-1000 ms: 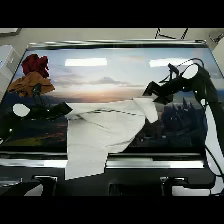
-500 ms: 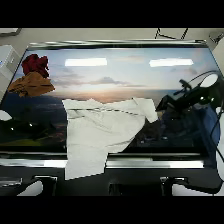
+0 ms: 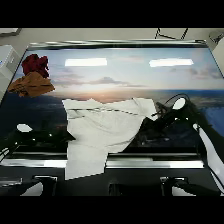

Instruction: Fold the clothes and pants, and hang the long-sleeved shirts on hangers.

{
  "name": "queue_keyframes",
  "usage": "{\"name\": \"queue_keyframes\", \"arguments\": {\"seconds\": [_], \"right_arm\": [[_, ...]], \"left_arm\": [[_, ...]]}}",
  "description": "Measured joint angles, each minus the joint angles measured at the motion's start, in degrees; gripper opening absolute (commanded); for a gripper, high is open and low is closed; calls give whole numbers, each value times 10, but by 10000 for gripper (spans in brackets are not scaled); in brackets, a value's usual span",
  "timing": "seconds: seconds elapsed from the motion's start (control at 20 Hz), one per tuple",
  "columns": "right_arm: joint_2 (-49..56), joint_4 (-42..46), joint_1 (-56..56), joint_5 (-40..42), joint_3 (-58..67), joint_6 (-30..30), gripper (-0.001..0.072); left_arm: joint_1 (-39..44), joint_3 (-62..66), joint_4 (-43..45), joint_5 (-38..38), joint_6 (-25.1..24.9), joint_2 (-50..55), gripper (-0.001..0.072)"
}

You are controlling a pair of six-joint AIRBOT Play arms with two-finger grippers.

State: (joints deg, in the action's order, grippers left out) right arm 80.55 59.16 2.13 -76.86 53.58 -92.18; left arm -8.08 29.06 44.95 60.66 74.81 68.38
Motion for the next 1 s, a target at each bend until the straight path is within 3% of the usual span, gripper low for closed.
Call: {"name": "queue_keyframes", "arguments": {"seconds": [0.05, 0.1, 0.2, 0.25, 0.3, 0.4, 0.55, 0.7, 1.0], "right_arm": [[1, -2, 15, 14, -10, -5, 707], [3, -5, 30, 28, -17, -8, 706], [11, -16, 64, 62, -27, -11, 684], [14, -25, 82, 85, -30, -12, 593], [17, -37, 99, 104, -32, -13, 447], [20, -57, 126, 146, -34, -14, 44], [15, -71, 139, 166, -23, -12, 38], [-12, -29, 115, 139, 50, 3, 39], [-108, 33, 36, 80, 405, 31, 41]], "left_arm": [[11, -2, -2, -17, 8, 0, 145], [21, -4, 1, -37, 16, 1, 25], [33, -5, -2, -56, 22, 1, 26], [37, -5, -4, -55, 21, 0, 26], [39, -2, -6, -55, 17, -2, 26], [43, 7, -10, -47, 5, -10, 25], [44, 37, -12, -38, -5, -36, 25], [35, 114, -14, -33, -10, -84, 25], [18, 413, -27, -82, -13, -207, 25]]}}
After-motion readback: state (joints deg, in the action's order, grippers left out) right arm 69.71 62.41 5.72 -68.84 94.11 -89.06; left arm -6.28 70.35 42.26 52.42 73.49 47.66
